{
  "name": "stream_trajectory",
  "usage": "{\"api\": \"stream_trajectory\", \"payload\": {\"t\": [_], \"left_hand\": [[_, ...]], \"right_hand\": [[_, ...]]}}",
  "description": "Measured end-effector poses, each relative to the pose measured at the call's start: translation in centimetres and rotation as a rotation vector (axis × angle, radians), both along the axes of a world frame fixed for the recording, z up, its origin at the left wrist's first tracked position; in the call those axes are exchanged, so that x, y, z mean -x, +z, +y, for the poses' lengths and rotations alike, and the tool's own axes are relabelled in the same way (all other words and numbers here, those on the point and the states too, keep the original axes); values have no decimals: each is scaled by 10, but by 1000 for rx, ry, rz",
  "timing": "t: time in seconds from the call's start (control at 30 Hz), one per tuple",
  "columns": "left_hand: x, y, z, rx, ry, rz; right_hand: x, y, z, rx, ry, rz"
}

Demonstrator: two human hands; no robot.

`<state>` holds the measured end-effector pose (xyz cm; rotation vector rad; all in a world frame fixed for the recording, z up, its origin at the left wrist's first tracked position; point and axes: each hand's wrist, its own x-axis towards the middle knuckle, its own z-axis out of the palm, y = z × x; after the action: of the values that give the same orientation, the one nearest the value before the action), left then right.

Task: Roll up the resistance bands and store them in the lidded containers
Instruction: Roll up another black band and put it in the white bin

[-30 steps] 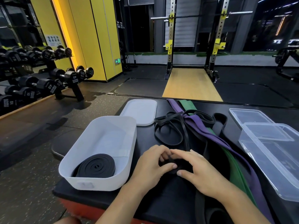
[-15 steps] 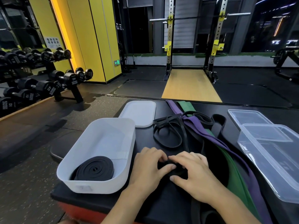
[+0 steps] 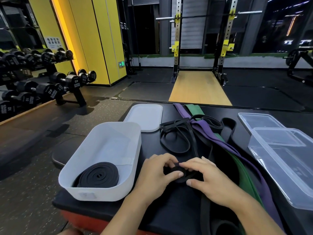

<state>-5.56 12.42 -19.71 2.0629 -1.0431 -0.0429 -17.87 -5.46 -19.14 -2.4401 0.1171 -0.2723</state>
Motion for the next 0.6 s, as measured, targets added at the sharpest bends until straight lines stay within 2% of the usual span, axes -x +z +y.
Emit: {"api": "stream_trajectory", "payload": {"t": [0.23, 0.37, 0.47, 0.53, 0.6], "left_hand": [[2, 0, 1, 3, -45, 70], [2, 0, 1, 31, -48, 87], [3, -1, -1, 55, -21, 19], [2, -2, -2, 7, 53, -98], [3, -2, -1, 6, 87, -86]], "right_hand": [[4, 2, 7, 136, -41, -47], [5, 7, 14, 130, -106, -89], [4, 7, 16, 123, -141, -107], [4, 8, 18, 121, -173, -96], [3, 9, 19, 134, -153, -96]]}}
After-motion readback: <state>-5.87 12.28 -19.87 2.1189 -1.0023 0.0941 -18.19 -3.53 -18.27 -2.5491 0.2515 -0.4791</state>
